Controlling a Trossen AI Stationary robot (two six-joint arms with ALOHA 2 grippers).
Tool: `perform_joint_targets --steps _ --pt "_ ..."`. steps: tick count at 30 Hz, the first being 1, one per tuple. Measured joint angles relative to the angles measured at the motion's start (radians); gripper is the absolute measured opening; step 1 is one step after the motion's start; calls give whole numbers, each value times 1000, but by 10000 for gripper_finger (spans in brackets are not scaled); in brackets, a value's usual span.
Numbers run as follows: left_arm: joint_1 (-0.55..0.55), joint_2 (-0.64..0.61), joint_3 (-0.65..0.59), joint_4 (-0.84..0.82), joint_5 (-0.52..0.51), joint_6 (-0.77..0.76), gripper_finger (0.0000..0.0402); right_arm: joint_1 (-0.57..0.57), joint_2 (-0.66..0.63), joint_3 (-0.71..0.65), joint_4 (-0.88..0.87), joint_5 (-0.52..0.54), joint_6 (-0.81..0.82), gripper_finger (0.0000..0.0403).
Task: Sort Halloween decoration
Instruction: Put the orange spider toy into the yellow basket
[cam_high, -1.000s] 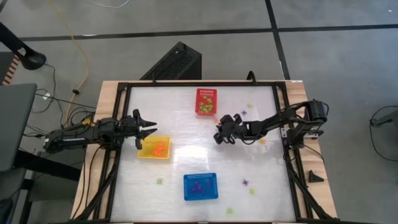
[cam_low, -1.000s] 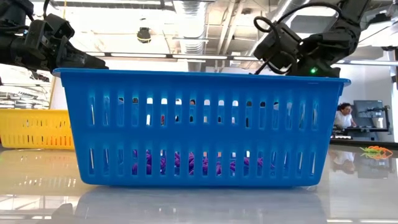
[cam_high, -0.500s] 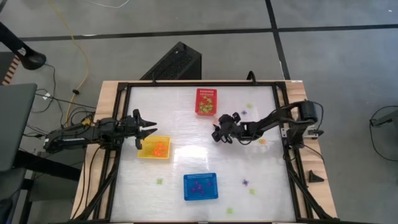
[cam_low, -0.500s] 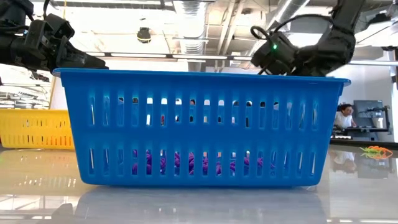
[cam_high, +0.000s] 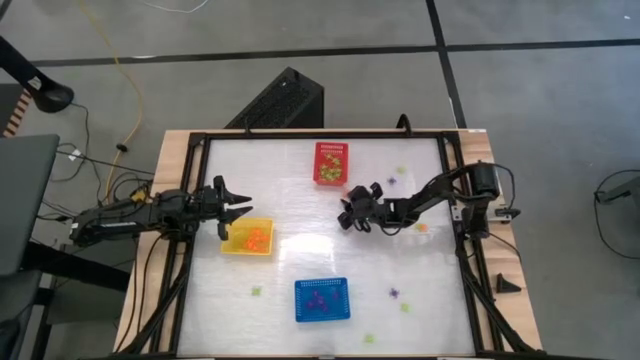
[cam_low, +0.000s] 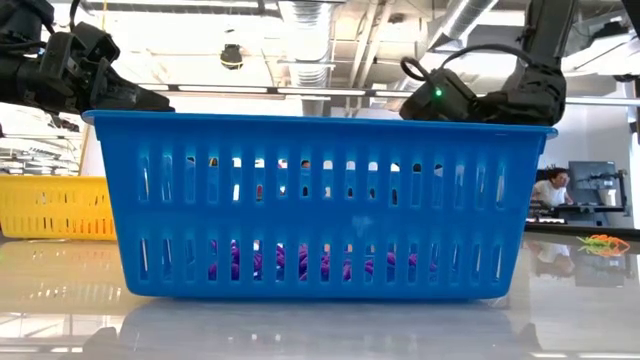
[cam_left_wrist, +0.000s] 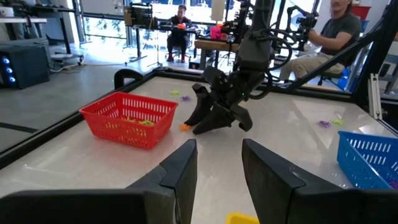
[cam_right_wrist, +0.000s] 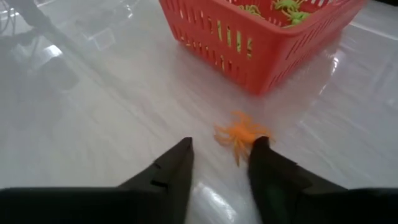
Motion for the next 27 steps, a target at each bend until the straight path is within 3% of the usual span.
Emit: perform_joint_targets --steps 10,27 --pt "0 0 0 0 0 0 116 -13 -73 -4 -27 -17 -63 21" --pt "0 0 0 0 0 0 116 63 -371 -5 -220 -38 -92 19"
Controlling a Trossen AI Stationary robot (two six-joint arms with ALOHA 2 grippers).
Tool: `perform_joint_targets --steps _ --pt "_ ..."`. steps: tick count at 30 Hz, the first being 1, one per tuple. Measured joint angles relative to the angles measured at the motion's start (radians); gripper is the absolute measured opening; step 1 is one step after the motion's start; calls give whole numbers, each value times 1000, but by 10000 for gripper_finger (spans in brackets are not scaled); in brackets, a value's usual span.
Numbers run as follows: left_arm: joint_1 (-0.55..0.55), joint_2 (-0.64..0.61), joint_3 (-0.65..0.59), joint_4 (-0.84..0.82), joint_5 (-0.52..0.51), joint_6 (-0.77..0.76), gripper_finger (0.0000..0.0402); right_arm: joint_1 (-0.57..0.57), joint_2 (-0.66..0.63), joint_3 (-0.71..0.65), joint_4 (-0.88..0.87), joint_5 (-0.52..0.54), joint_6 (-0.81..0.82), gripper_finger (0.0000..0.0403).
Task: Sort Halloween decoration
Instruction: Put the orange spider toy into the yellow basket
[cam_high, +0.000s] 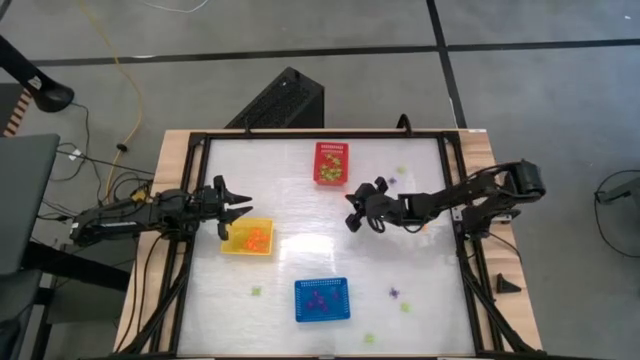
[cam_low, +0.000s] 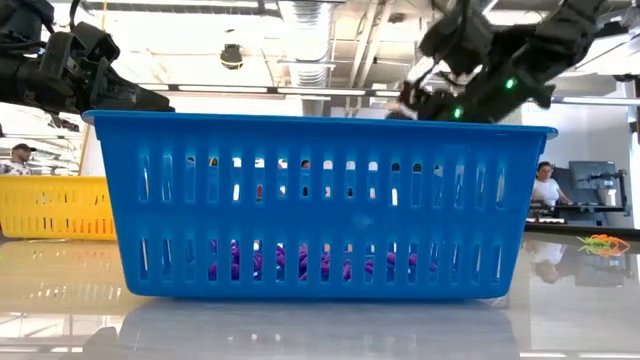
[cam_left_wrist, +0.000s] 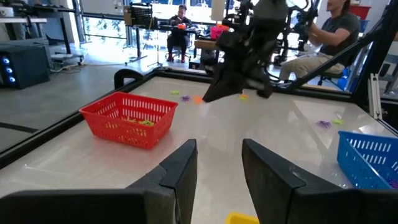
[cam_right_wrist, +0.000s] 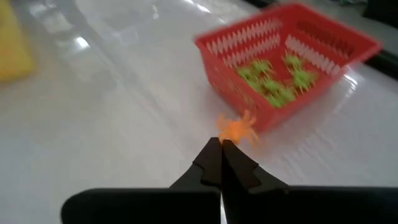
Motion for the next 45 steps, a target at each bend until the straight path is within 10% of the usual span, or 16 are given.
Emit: perform_joint_targets --steps 14,45 --pt "0 0 0 0 0 0 116 78 -113 1 26 -31 -59 30" --pt "0 0 0 0 0 0 116 -24 339 9 292 -104 88 216"
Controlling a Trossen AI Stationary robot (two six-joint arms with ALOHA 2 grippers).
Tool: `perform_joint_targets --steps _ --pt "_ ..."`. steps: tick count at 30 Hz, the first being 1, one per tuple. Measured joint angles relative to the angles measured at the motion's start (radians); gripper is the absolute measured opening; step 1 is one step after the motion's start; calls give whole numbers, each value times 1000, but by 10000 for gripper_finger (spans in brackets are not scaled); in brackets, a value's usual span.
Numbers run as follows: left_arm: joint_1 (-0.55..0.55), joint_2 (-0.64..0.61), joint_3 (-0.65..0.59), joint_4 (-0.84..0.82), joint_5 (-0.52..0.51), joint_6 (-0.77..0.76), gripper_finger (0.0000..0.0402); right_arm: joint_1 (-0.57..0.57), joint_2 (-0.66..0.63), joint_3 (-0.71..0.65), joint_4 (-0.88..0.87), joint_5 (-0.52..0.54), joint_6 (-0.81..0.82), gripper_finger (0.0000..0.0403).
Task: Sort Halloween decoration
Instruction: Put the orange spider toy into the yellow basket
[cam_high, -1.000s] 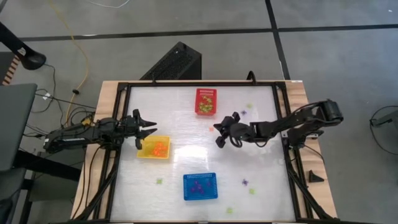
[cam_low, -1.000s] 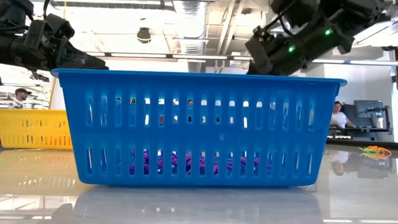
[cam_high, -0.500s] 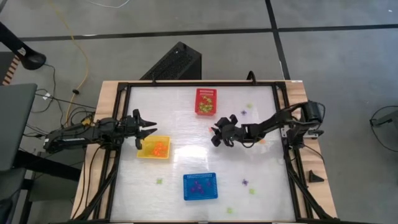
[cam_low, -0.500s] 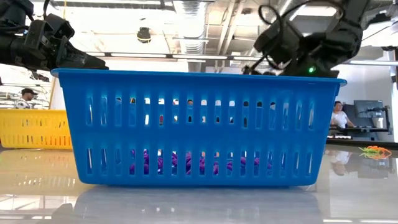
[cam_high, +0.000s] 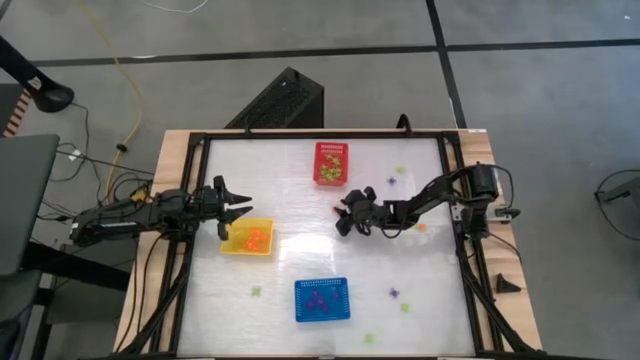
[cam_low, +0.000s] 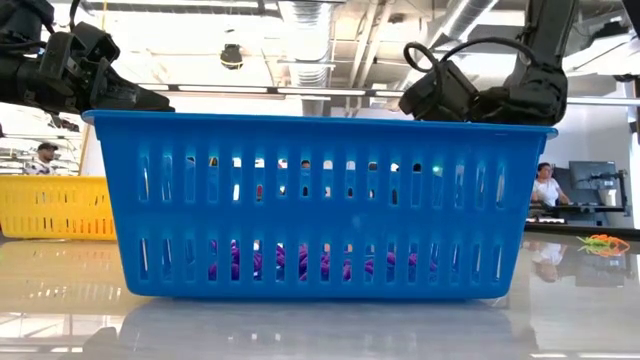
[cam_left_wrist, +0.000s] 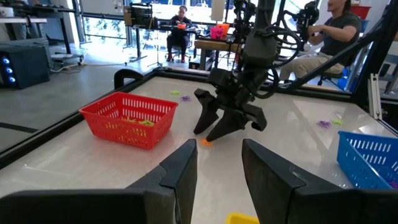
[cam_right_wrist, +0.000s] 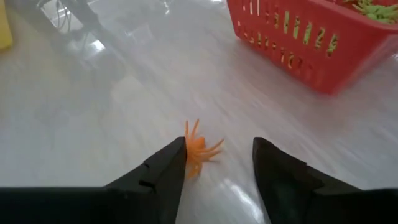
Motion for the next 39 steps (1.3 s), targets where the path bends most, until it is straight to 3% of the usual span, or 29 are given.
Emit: perform_joint_targets --steps 4,11,20,30,33,39 --pt "0 0 0 0 0 0 116 3 25 1 -7 -5 9 168" --pt "0 0 0 0 0 0 116 5 13 0 -14 -19 4 21" --pt "0 0 0 0 0 0 116 69 -83 35 -21 -42 -60 20" --pt "0 0 0 0 0 0 116 196 -112 208 -20 -36 -213 20" --pt "0 0 0 0 0 0 116 218 -110 254 -100 -34 -230 20" --pt "0 0 0 0 0 0 116 241 -110 292 -303 -11 -232 104"
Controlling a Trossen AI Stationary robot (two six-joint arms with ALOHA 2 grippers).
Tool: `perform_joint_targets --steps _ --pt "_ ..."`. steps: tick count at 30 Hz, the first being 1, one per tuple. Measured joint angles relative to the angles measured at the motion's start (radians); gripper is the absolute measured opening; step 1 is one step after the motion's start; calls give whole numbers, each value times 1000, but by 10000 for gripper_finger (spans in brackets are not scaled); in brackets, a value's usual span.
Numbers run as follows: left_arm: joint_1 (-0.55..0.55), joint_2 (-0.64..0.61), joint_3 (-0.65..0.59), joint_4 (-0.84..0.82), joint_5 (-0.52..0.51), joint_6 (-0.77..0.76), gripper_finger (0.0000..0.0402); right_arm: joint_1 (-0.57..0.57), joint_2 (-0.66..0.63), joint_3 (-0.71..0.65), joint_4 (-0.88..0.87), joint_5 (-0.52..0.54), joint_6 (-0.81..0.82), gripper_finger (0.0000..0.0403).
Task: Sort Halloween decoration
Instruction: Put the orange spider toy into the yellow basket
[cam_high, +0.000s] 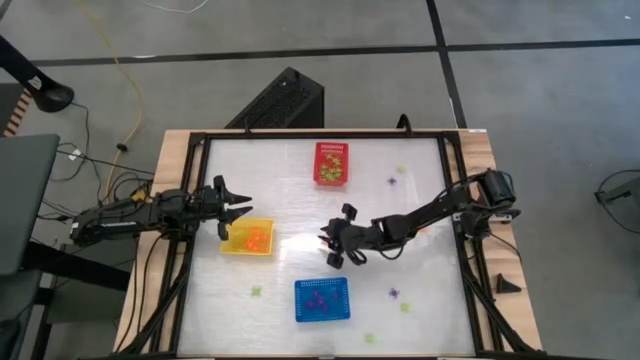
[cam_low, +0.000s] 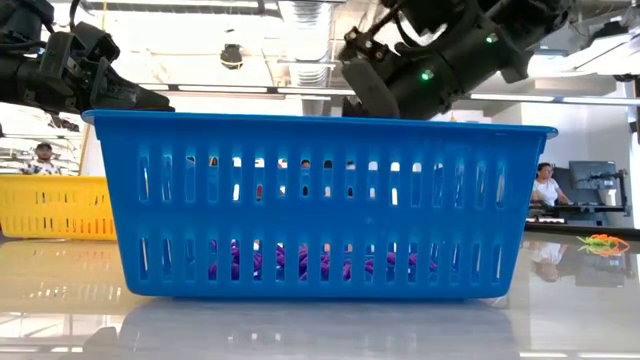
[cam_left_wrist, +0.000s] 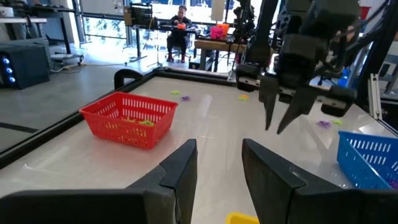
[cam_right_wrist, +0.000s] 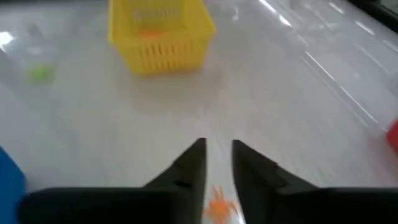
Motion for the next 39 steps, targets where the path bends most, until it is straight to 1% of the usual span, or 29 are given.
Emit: perform_joint_targets --steps 5,10,13,15,18,21,23,26,31,32,39 --pt "0 0 0 0 0 0 116 -23 1 0 -89 10 50 185" --pt "0 0 0 0 0 0 116 -32 77 0 -43 7 48 245" --pt "0 0 0 0 0 0 116 -31 145 0 -11 8 24 261" --pt "0 0 0 0 0 0 116 -32 194 0 46 8 7 264" --pt "0 0 0 0 0 0 116 -27 247 3 80 11 -22 263" --pt "0 0 0 0 0 0 116 -33 290 5 79 9 -21 247" --pt "0 0 0 0 0 0 116 -40 310 5 73 0 -20 221" --pt "0 0 0 0 0 0 116 -46 316 6 67 -21 -20 163" --pt "0 0 0 0 0 0 116 -47 297 5 56 -28 -25 46" --pt "0 0 0 0 0 0 116 -47 290 4 52 -28 -26 35" --pt "0 0 0 0 0 0 116 -49 195 -3 47 -27 -53 40"
